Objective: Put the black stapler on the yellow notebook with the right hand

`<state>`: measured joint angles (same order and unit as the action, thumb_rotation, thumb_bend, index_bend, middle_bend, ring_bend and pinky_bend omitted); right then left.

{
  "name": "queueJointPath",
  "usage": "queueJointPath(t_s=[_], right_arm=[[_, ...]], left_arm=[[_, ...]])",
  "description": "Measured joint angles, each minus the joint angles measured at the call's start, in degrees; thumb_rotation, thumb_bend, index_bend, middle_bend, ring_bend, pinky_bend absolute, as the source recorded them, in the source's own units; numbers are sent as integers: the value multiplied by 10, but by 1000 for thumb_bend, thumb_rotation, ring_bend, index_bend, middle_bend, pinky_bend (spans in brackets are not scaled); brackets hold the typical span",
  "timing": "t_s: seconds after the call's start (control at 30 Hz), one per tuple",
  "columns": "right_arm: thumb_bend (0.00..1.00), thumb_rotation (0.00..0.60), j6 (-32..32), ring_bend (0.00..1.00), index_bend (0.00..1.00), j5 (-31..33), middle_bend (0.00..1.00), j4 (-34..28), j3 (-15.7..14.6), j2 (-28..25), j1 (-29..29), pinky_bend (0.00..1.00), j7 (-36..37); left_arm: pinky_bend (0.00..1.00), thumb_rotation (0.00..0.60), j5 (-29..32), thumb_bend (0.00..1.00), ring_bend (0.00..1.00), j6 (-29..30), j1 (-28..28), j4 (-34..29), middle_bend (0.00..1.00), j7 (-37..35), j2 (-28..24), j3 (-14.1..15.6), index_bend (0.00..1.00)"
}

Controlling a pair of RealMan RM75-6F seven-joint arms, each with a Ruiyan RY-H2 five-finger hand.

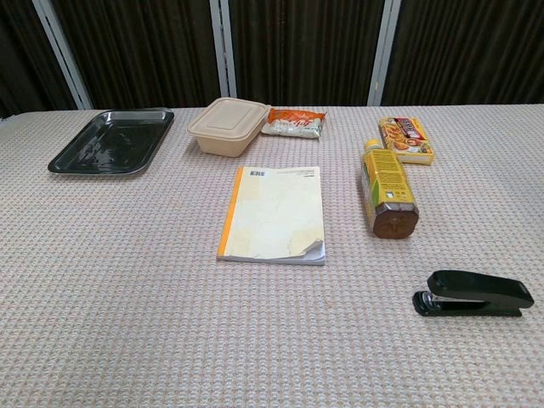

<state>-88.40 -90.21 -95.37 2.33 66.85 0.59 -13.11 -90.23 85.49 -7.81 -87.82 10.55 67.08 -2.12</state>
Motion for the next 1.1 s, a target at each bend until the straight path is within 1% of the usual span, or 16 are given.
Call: queueJointPath(t_s=[0.23, 0.33, 0.47, 0.63, 0.77, 0.9, 1.1], right_arm=[[115, 600, 18, 0, 0, 9, 0, 2, 2, 1, 9, 0, -3], [115, 600, 23, 0, 34, 2, 1, 7, 1, 11, 15, 24, -11], [117, 600, 34, 28, 136, -23, 69, 30, -6, 46, 29, 121, -20], [118, 600, 55, 68, 149, -53, 113, 56, -20, 103, 46, 142, -25], [142, 600, 83, 104, 176, -68, 148, 65, -33, 143, 63, 197, -24], [164, 600, 104, 129, 200, -74, 166, 67, -38, 172, 77, 233, -25], [214, 600, 125, 157, 222, -67, 185, 60, -35, 197, 91, 276, -40]], left_arm=[[88, 600, 18, 319, 0, -20, -8, -3, 0, 20, 5, -5, 0], [88, 600, 18, 318, 0, -24, -12, -7, 0, 24, 7, -5, 0], [88, 600, 12, 319, 0, -18, -15, -3, 0, 16, 10, -8, 0], [88, 600, 12, 322, 0, -25, -22, 7, 0, 10, 15, -10, 0], [89, 600, 29, 320, 0, -45, -30, 13, 0, 14, 18, -15, 0], [88, 600, 40, 319, 0, -56, -36, 14, 0, 20, 22, -17, 0], [88, 600, 42, 320, 0, -53, -35, 14, 0, 18, 21, -16, 0]])
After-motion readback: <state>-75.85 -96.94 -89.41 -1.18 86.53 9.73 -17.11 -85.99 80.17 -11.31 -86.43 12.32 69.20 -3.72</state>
